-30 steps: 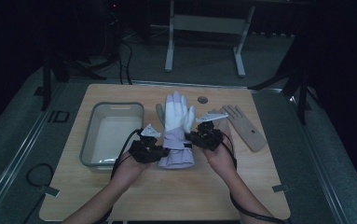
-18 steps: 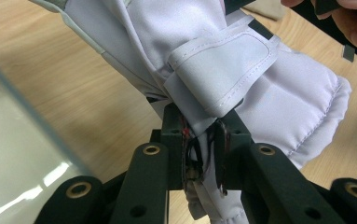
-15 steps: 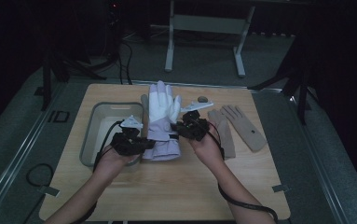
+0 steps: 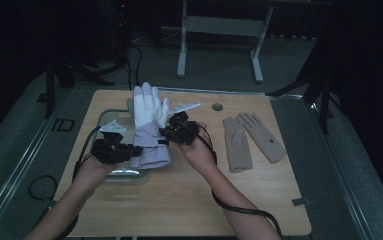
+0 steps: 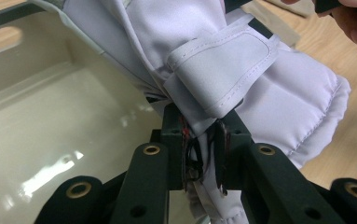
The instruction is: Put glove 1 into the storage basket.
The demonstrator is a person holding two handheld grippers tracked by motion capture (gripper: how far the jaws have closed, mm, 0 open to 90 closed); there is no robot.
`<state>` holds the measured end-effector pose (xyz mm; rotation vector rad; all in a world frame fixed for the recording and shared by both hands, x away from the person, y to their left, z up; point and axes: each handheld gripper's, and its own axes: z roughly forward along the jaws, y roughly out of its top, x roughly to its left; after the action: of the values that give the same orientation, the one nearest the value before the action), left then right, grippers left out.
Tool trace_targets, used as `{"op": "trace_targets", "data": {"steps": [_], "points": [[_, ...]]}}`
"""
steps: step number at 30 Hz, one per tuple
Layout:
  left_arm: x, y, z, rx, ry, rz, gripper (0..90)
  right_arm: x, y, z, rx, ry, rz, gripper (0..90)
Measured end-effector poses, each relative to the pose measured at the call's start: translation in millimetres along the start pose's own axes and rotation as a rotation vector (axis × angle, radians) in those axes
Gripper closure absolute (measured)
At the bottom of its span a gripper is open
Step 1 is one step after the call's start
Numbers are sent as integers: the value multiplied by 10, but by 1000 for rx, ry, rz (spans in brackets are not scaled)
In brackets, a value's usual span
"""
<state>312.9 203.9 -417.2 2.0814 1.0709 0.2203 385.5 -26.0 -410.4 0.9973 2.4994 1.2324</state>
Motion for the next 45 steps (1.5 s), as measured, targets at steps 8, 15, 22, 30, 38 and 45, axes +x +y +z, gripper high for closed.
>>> {"op": "trace_targets", "data": {"steps": [8,15,22,30,38,45], "points": [[220,-112,-146,10,23,-24,769,161,145,252,7,21,2,820],[475,-254,-208,50,49,-50,769,304,223,601,29,45,8,820],[660,-373,-80,100,46,-92,768,332,191,904,89,43,19,821],[723,-517,80,164,18,-126,764,301,15,1122,160,66,42,820],[699,-556,192,228,19,-126,737,274,-111,1235,231,78,56,819],[669,-553,294,299,55,-104,654,310,-84,1286,265,50,32,804]]}}
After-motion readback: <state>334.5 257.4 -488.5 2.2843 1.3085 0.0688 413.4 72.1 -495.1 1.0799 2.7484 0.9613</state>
